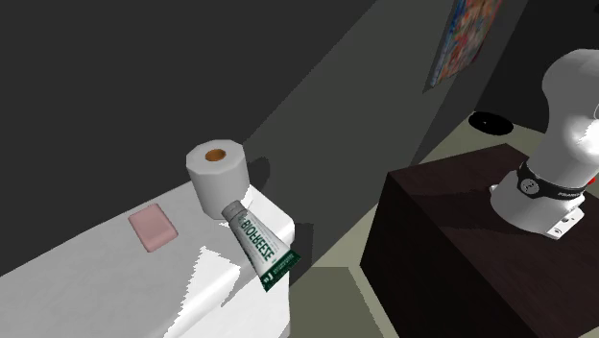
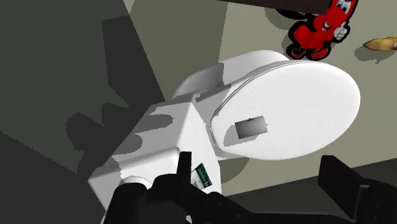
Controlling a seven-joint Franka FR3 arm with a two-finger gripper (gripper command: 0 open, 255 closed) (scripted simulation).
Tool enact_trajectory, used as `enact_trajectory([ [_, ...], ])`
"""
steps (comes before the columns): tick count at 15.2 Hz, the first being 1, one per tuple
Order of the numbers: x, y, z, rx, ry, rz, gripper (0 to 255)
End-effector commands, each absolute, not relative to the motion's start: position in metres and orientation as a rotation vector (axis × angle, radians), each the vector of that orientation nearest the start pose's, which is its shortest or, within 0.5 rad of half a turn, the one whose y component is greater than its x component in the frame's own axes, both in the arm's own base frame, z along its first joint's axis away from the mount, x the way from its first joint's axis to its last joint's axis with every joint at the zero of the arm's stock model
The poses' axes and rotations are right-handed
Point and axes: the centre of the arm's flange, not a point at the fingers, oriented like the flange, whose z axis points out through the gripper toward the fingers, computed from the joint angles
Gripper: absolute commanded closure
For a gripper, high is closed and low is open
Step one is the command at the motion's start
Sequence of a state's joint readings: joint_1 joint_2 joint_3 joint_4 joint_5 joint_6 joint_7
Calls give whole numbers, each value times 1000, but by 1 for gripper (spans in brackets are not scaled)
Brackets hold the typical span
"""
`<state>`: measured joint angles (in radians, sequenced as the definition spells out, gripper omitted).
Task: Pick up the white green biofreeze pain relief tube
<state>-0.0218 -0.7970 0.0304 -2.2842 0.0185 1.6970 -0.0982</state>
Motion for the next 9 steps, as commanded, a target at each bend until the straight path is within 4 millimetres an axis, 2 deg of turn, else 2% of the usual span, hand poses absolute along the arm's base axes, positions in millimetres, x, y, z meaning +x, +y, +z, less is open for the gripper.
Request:
enact_trajectory([
  [1, 316, 8, 641, -3134, -156, -329, 0],
  [9, 375, 48, 563, -3181, 198, -454, 0],
])
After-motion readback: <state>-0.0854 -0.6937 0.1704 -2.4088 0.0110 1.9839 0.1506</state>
